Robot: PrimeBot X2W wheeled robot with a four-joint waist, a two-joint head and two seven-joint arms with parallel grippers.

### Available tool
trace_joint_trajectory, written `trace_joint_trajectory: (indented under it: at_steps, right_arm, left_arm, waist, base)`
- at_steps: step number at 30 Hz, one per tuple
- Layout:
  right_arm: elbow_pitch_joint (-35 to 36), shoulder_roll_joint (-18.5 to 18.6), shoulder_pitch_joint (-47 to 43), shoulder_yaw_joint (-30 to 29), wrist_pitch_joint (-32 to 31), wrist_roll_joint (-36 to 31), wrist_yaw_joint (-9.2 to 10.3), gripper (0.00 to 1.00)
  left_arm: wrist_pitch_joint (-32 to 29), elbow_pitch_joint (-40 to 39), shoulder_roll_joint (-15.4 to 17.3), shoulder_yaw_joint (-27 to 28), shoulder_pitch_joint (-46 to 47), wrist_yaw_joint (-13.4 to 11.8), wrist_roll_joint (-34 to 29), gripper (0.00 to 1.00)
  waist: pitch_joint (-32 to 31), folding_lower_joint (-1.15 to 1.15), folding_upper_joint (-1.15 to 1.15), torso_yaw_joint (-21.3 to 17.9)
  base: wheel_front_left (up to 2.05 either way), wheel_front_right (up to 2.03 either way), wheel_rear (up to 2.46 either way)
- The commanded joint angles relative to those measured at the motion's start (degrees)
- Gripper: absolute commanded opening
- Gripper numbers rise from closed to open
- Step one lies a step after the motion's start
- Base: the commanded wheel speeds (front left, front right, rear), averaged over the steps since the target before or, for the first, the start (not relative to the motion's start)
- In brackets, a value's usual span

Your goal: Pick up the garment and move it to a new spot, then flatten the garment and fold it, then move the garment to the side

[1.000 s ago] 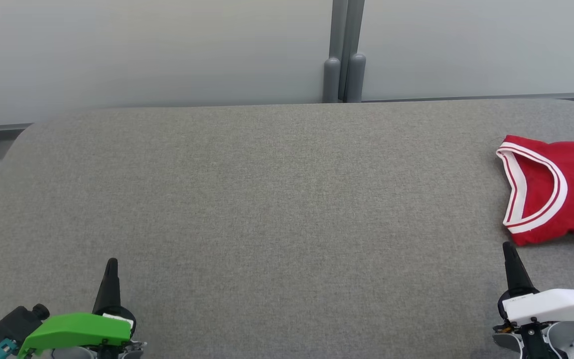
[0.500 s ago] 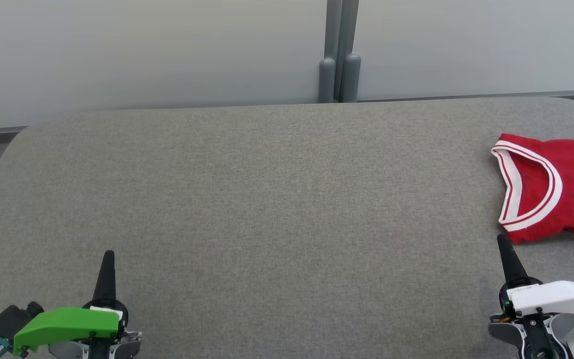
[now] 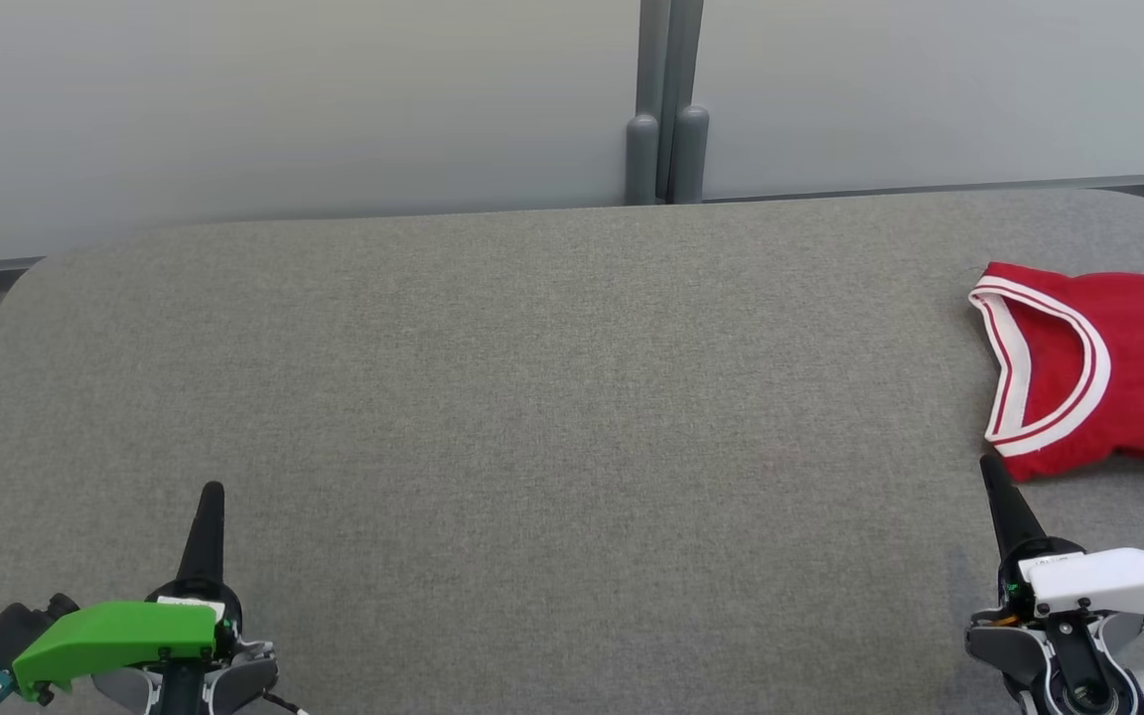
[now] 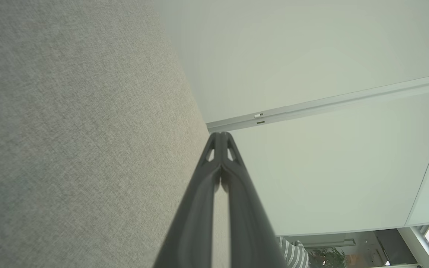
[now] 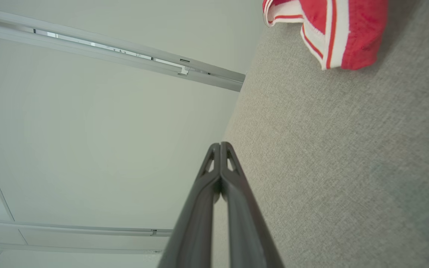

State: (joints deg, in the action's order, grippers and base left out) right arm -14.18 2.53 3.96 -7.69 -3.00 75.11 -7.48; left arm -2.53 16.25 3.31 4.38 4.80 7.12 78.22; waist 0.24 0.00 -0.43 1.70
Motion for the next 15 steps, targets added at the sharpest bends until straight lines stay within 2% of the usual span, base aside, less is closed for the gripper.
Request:
trace_joint_trajectory:
  at_steps: [1,15]
  right_arm:
    - [0.1,0.4,1.2,0.1,-0.2,1.1,-0.03,0.00]
    - [-0.3,0.5,2.3,0.4,-1.9,8.3,-0.03,0.00]
  left_arm:
    - [-0.3,-0.5,0.1,0.4,1.1,0.5,0.6,0.00]
    - [-1.9,-0.9,-0.1,1.1,1.9,0.4,6.8,0.00]
  waist:
    - [0.0,0.00,0.31,0.0]
    - [0.0,0.00,0.36,-0.7]
  base:
    - [0.00,0.00,0.00]
    - [0.00,0.00,0.00]
